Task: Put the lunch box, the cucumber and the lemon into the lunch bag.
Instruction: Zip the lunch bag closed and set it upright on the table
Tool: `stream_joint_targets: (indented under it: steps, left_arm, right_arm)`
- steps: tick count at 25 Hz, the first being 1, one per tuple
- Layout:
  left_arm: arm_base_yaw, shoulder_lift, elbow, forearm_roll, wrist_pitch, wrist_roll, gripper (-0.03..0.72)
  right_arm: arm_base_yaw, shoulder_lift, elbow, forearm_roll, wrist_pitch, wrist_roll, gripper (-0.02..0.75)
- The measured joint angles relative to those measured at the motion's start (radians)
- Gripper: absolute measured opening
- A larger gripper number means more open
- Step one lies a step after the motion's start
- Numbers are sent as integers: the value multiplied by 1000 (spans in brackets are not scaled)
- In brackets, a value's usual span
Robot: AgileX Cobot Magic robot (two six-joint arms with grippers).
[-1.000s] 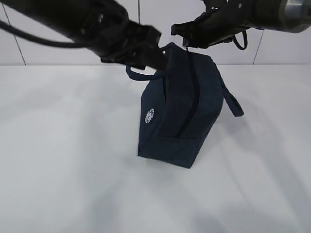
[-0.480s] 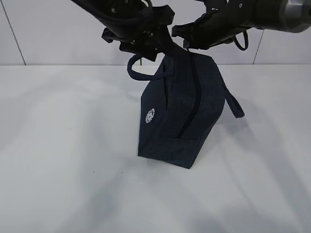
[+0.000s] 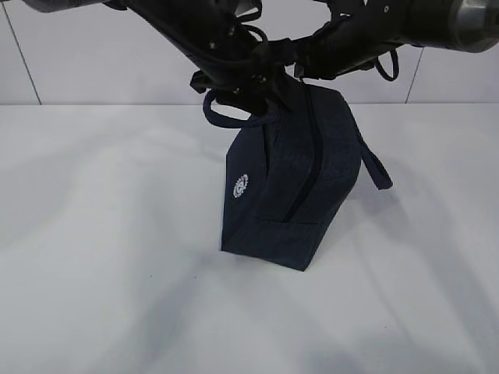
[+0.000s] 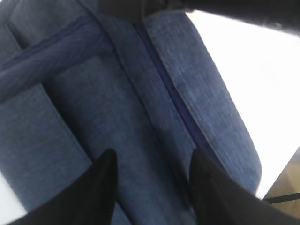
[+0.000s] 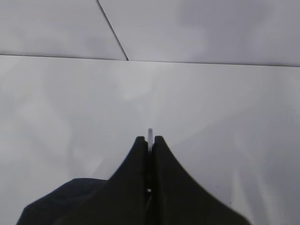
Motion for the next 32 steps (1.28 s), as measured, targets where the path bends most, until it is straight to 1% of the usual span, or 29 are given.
stream_joint_targets:
  steps: [2,3,5,7,8,16,21,25,28,32]
  left_arm:
    - [0,15,-4,-6,5,0,294]
    - [0,20,-4,-6,7,0,235]
    - [0,24,-4,-6,9,2,87]
    - [0,24,-4,-6,16,29,17]
    - [0,24,-4,-6,21,44,3]
    - [6,24,-8,-1,102,157,-8]
    - [6,24,-8,1,191,197,-8]
    - [7,24,-9,5,210,206,-8]
    - [7,17,-9,34,217,206,-8]
    - [7,-6,-9,100,236,206,-8]
  right_arm:
    - [0,0,0,0,1,-5,17]
    - [0,0,0,0,1,-5,18]
    - [0,0,0,0,1,-5,18]
    - [0,0,0,0,1,-5,18]
    - [0,0,0,-2,2,-5,18]
    - [0,12,-2,-2,13,-7,18]
    - [0,28,-2,-2,21,-7,18]
    - [0,41,-2,-2,34,-7,18]
    - [0,53,-2,-2,57,-7,18]
    - [0,63,-4,-2,85,-7,18]
